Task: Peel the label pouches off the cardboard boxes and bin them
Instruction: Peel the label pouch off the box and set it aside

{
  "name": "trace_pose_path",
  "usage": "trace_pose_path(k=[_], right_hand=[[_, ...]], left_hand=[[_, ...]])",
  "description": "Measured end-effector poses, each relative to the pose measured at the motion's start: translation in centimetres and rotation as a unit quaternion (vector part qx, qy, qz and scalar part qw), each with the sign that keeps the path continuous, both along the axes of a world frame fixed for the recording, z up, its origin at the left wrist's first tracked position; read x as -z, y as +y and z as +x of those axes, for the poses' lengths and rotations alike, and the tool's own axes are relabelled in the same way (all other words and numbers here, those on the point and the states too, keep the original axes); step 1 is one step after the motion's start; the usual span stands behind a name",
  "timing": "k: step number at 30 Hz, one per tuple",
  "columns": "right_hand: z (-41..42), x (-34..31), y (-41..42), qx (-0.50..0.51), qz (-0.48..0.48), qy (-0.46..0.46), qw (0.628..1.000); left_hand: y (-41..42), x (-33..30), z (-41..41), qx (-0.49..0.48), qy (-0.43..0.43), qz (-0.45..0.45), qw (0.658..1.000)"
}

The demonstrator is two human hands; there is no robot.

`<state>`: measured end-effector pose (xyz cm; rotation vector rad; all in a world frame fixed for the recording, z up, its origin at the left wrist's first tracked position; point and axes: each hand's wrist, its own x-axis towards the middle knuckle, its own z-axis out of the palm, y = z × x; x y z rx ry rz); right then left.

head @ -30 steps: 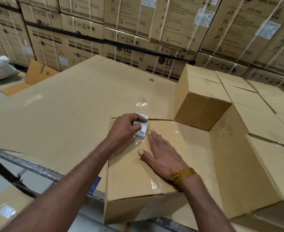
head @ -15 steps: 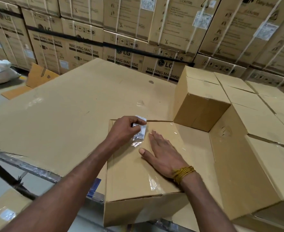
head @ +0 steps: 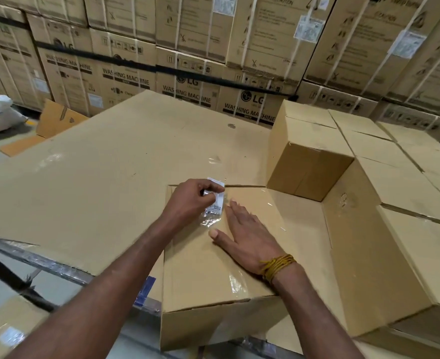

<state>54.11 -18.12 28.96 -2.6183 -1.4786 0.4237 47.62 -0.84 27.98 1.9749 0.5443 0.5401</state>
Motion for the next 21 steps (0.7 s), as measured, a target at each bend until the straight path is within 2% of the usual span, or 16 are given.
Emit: trace_pose_path(k=[5, 11, 13, 17, 21], right_hand=[[-2.1, -0.7, -5.2, -0.074, -0.020, 0.037, 0.996], [2.4, 0.1, -0.3, 0.026, -0.006, -0.006, 1.000], [1.9, 0.3, 0.6, 0.027, -0.004, -0.019, 0.999], [-1.5, -0.2, -3.3, -0.051, -0.004, 0.015, 0.999], [-1.6, -0.9, -6.7, -0.099, -0.047, 0.034, 0.993]], left_hand=[[-0.1, 0.0, -0.1, -0.004, 0.002, 0.013, 1.000], [0.0, -0.1, 0.1, 0.006, 0.012, 0.030, 0.999], [-0.1, 0.0, -0.1, 0.003, 0.009, 0.021, 1.000], [-0.2, -0.2, -0.3, 0.000, 0.006, 0.029, 1.000], [-0.5, -0.6, -0.4, -0.002, 0.009, 0.034, 0.999]])
